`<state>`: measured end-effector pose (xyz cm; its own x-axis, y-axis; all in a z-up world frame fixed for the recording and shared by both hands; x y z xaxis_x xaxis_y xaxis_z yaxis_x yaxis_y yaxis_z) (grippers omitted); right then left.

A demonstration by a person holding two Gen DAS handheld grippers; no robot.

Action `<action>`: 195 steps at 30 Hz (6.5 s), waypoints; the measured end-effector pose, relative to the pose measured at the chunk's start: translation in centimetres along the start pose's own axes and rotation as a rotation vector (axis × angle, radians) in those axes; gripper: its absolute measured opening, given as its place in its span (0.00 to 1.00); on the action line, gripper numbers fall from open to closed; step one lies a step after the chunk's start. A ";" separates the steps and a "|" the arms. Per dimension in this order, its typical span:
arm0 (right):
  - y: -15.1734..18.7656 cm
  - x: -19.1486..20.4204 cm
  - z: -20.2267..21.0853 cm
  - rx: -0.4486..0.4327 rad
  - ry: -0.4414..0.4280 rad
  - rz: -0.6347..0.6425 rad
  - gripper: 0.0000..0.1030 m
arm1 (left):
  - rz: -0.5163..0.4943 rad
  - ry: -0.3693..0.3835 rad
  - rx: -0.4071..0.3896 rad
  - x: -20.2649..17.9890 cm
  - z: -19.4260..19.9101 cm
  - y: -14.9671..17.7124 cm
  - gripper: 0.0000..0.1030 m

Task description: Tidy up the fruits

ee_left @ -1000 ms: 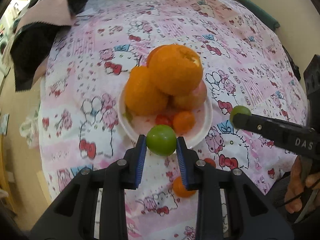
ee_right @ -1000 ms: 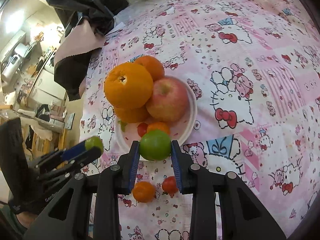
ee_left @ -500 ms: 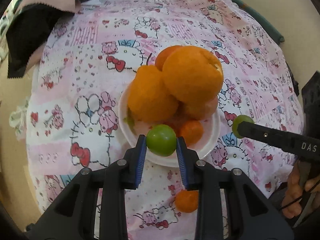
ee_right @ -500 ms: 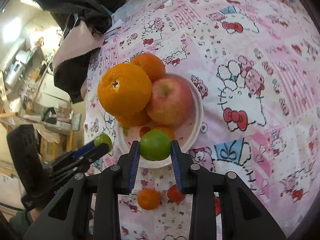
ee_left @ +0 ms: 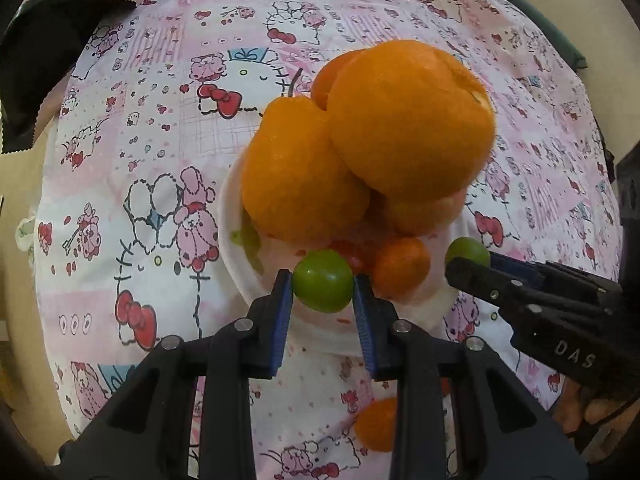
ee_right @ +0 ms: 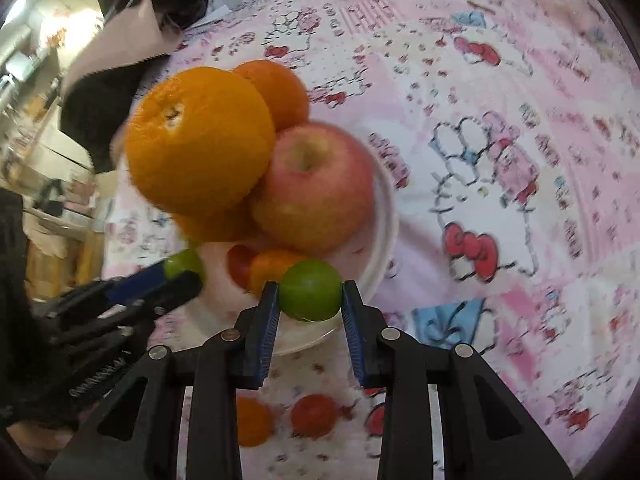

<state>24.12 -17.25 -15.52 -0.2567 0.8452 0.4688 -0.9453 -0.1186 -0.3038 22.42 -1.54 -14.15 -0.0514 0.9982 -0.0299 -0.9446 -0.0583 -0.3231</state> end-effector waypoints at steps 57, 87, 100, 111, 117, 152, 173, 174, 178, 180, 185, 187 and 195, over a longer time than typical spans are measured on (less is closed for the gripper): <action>6.4 -0.5 11.4 -0.179 -0.176 -0.156 0.77 | 0.112 -0.060 -0.203 3.7 9.6 5.8 0.78; 7.2 -4.7 9.5 -0.118 -0.112 -0.274 0.77 | -0.212 -0.012 0.124 -6.4 -0.1 10.3 0.38; 7.3 -4.2 8.0 -0.072 -0.095 -0.260 0.77 | -0.013 -0.039 0.055 -2.0 3.7 8.6 0.38; 7.4 -2.1 1.6 0.109 -0.090 -0.216 0.52 | 0.103 -0.081 -0.004 1.5 5.9 8.2 0.38; 8.1 -1.5 -1.2 0.180 -0.054 -0.183 0.39 | 0.132 -0.073 -0.006 2.2 6.1 8.1 0.38; 4.3 -0.8 5.3 -0.090 -0.221 -0.195 0.33 | -0.019 0.006 -0.063 -3.0 -0.6 3.4 0.40; -1.1 3.4 -2.4 0.025 -0.222 -0.075 0.33 | 0.132 -0.083 -0.178 2.6 5.3 5.3 0.77; -1.2 3.5 -2.8 0.023 -0.210 -0.063 0.33 | 0.136 -0.087 -0.182 2.7 5.5 5.3 0.77; -1.2 3.8 -3.2 0.033 -0.222 -0.038 0.36 | 0.127 -0.124 -0.201 3.0 6.1 5.4 0.77; -1.2 3.9 -2.6 0.011 -0.218 -0.027 0.38 | 0.119 -0.141 -0.205 2.9 6.2 5.5 0.77; -1.0 3.9 -0.1 -0.037 -0.236 -0.024 0.57 | 0.124 -0.175 -0.226 2.9 7.2 5.6 0.77; -0.6 3.8 1.4 -0.065 -0.226 -0.027 0.57 | 0.121 -0.178 -0.242 3.1 7.9 5.7 0.77; 2.0 4.1 8.6 -0.207 -0.186 0.006 0.73 | 0.133 -0.170 -0.308 4.5 11.2 6.7 0.86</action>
<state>19.47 -18.49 -7.01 -0.3129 0.7322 0.6049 -0.8874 0.0016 -0.4610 12.18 2.73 -5.87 -0.2447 0.9678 0.0586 -0.7858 -0.1625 -0.5968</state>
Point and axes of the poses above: each gripper's, at about its wrist camera, not at the fingertips, and z roughly against the way its jaws point, x to its left, y to its underside, the point moved 2 cm from there along -z, roughly the way its jaws point, and after that the axes turned 8 degrees about -y, right-handed, at the moved point
